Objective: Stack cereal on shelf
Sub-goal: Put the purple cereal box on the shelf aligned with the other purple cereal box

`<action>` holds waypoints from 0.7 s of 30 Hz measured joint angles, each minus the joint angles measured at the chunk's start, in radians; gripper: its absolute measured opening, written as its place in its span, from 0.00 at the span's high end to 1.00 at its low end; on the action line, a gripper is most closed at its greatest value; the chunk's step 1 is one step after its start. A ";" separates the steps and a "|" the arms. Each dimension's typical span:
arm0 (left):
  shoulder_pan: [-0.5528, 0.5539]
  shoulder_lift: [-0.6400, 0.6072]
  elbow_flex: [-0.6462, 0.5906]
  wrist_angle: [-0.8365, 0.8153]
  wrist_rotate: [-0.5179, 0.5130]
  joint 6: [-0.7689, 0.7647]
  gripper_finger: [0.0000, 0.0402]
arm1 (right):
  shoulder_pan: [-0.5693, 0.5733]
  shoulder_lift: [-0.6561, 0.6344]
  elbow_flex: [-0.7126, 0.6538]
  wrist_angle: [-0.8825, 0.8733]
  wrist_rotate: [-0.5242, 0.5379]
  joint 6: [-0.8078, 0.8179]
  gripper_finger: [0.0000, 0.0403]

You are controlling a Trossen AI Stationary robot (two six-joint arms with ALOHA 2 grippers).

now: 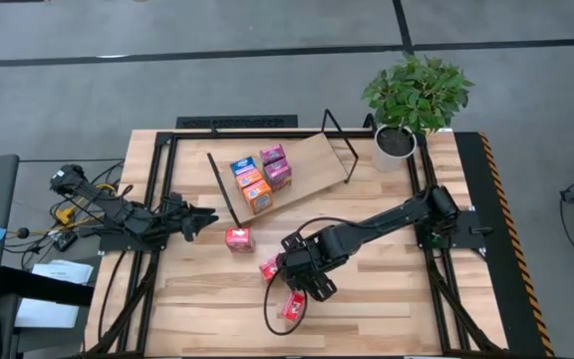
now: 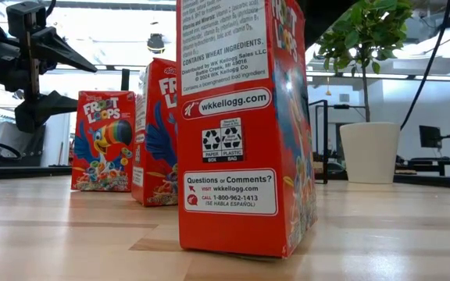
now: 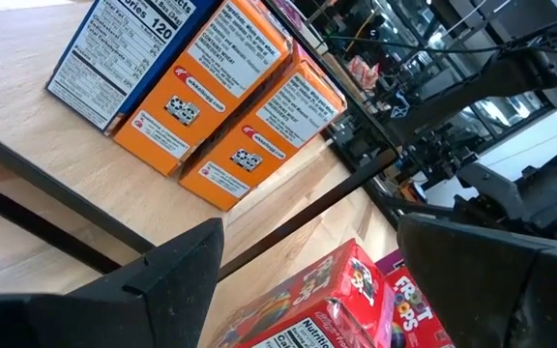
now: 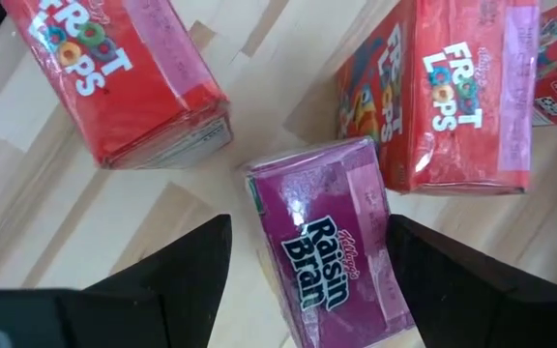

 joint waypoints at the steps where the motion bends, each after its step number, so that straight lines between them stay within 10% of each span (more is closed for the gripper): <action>1: 0.000 0.000 0.000 0.000 0.000 0.000 0.25 | 0.000 0.000 0.000 -0.003 0.000 -0.001 0.25; 21: 0.000 0.000 0.000 -0.001 -0.016 -0.007 0.25 | 0.014 0.003 0.030 -0.039 0.053 -0.010 0.25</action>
